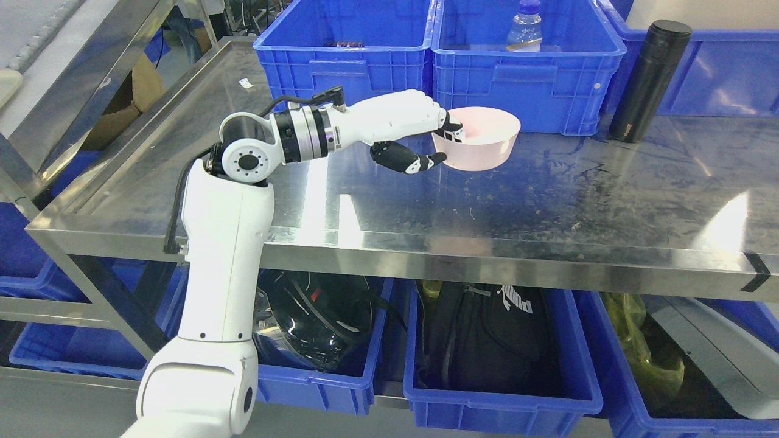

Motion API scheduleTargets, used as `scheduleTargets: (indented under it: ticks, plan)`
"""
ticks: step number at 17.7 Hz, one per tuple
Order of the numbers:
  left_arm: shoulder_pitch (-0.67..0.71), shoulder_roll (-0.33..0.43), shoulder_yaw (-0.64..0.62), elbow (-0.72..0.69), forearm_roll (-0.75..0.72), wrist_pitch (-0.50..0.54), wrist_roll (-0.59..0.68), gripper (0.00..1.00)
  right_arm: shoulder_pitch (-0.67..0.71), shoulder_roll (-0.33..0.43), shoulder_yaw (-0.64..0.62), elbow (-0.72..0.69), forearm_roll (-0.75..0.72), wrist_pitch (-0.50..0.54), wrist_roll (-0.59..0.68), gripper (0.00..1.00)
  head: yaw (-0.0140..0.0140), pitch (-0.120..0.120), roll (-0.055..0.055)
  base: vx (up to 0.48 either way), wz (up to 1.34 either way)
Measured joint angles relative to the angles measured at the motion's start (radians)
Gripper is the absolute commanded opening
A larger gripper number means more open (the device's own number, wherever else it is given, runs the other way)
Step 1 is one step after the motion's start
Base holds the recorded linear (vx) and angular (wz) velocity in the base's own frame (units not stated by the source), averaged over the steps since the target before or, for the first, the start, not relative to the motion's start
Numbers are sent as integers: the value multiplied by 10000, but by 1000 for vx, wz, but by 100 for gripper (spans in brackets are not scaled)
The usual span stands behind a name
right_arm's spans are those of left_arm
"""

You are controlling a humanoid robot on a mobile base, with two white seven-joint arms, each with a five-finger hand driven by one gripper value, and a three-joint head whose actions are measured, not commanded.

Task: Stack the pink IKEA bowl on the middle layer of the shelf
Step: 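Hold the pink bowl in the left hand while the robot drives to the shelving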

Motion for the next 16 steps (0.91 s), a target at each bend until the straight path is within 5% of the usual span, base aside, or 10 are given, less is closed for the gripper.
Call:
scheduleTargets:
  ticks: [8,16]
  plan:
    - [1804,-30,214,-1011,562,-369,276,1,2,0,0,0,0,0,-16,100,0,0,0,-65,350]
    - [2194,-39,192,-1554,708,-371,549,1,-2,0,0,-1,0,0,-20,100,0,8,0,-122,1308]
